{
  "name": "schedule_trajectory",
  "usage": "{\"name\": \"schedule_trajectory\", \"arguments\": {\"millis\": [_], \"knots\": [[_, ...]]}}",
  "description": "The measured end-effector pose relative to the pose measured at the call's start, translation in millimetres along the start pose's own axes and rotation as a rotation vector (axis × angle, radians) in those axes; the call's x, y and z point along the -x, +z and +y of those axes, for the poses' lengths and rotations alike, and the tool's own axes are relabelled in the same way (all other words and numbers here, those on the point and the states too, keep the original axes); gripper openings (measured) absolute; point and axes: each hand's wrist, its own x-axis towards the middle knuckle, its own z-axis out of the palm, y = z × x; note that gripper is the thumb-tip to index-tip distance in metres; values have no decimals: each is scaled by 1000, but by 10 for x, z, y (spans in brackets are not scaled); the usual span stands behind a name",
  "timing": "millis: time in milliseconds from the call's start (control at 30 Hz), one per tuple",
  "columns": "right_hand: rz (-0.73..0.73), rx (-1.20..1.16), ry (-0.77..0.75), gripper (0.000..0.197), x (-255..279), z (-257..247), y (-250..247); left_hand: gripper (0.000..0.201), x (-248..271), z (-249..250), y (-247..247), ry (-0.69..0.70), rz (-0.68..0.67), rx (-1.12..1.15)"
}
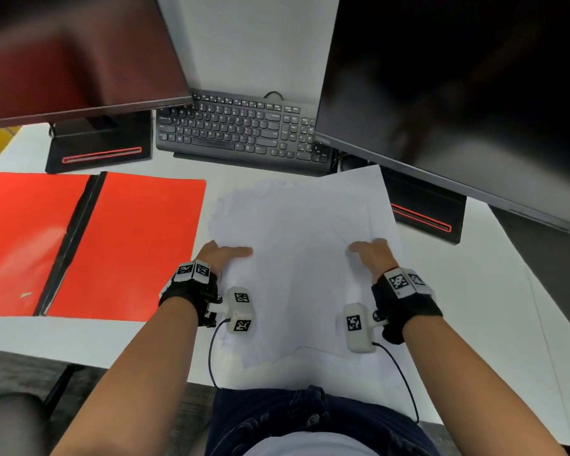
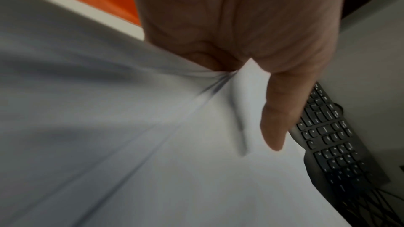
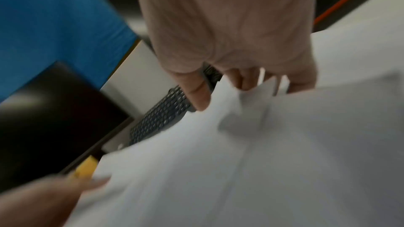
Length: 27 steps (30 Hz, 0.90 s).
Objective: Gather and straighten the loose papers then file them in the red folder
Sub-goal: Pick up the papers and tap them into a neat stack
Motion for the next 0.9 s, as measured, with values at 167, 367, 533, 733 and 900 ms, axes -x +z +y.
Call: {"name": "schedule_trajectory", "arguments": {"millis": [167,367,533,733,900], "knots": [[-146,380,-334,78,182,64,287,46,62,42,94,112,-27,-4],[-81,-75,-325,90,194,64,97,42,89,-62,81,337,-69,85],[45,-362,-509,47,407,-167,-191,37,299,174,163,509,-118,126],[297,-615,-881,39,875,-451,-500,5,605,589,408,810,79,73],[186,-657,-886,52,929,-413,-557,28,783,685,513,908,99,219]]}}
